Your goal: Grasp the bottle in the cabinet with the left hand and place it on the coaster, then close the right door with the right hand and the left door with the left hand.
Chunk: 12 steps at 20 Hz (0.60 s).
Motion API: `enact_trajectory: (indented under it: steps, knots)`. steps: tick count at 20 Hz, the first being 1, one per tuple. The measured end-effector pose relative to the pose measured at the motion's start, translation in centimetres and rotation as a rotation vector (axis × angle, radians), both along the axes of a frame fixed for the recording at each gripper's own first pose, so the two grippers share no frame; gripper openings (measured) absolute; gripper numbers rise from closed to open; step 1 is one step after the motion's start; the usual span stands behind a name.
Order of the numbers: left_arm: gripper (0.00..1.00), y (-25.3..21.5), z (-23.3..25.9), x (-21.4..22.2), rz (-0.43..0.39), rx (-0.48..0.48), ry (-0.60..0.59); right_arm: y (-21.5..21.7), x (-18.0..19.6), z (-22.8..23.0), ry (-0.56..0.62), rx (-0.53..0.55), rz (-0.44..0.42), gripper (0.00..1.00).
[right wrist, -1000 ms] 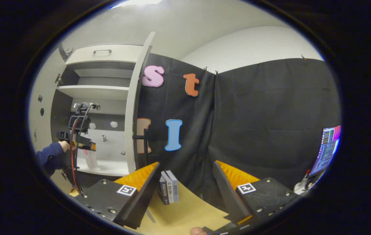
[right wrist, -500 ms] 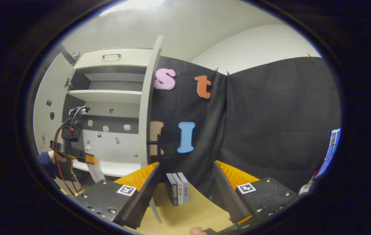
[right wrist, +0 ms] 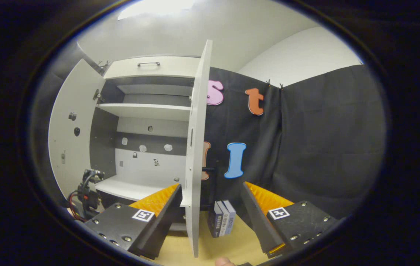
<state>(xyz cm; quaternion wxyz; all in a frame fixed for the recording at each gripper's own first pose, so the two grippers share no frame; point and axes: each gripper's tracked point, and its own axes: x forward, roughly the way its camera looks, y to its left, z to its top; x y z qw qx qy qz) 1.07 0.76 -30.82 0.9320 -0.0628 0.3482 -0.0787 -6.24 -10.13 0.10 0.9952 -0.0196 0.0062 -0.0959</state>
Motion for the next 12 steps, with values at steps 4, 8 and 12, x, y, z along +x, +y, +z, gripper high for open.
enact_trajectory:
  steps: [4,8,12]
  knots:
    - [0.82,1.4,-4.9,-3.1,0.0,0.004,0.053,0.2,0.3,0.3,-0.017,0.002,0.01,0.96]
    - [0.82,1.9,-7.9,-5.6,0.015,-0.034,0.087,0.0,0.6,0.1,-0.02,0.01,0.012,0.96]
    - [0.82,1.6,-10.0,-7.3,0.043,-0.084,0.091,-0.2,0.5,-0.2,-0.013,0.003,0.004,0.94]
